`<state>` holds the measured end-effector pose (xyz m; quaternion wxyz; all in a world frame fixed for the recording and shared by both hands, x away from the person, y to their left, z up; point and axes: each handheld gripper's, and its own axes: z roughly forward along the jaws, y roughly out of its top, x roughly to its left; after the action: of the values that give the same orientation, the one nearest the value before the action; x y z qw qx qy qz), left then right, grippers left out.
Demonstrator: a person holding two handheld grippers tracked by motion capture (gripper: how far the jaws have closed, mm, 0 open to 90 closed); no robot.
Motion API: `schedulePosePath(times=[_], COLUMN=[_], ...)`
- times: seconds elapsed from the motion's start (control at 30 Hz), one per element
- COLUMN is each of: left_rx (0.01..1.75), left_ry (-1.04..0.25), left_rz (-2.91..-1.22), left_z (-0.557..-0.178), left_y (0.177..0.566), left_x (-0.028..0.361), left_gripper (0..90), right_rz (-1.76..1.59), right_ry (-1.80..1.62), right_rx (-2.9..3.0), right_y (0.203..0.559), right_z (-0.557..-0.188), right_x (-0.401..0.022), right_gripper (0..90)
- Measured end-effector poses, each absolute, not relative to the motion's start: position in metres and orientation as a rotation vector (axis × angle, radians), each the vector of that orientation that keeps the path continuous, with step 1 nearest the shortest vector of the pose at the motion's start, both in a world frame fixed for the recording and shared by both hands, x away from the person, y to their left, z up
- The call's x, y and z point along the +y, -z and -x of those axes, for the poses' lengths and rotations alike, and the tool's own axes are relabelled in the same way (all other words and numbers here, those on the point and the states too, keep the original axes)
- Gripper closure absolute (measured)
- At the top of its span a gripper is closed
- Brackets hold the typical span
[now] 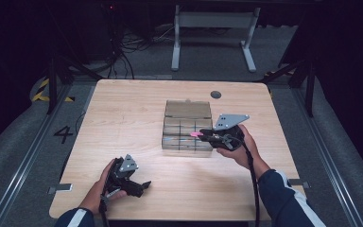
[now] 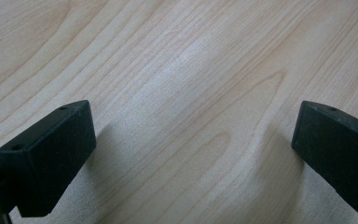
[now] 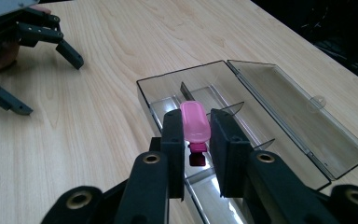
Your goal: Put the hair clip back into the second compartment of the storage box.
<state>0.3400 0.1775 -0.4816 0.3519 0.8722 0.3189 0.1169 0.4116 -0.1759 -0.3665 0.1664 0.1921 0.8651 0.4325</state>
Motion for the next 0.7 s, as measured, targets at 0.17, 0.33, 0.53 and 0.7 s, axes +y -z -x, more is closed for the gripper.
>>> schedulePosePath(times=[0.17,0.33,0.53,0.7], left_rx=[0.825,0.827,0.824,0.825], left_ry=[-0.302,-0.301,-0.303,-0.302], left_rz=[-2.257,-2.257,-2.257,-2.258], left_z=[-0.34,-0.34,-0.34,-0.34], left_y=[0.482,0.482,0.482,0.482], left_x=[0.178,0.178,0.178,0.178], left_gripper=[0.2,0.2,0.2,0.2], right_rz=[-0.56,-0.587,-0.612,-0.636], right_ry=[-1.201,-1.195,-1.168,-1.149], right_rx=[2.459,2.466,2.483,2.496], right_y=[0.368,0.371,0.38,0.386], right_z=[-0.423,-0.437,-0.453,-0.465], right_x=[-0.172,-0.168,-0.162,-0.157], right_gripper=[76.7,76.7,76.7,76.7])
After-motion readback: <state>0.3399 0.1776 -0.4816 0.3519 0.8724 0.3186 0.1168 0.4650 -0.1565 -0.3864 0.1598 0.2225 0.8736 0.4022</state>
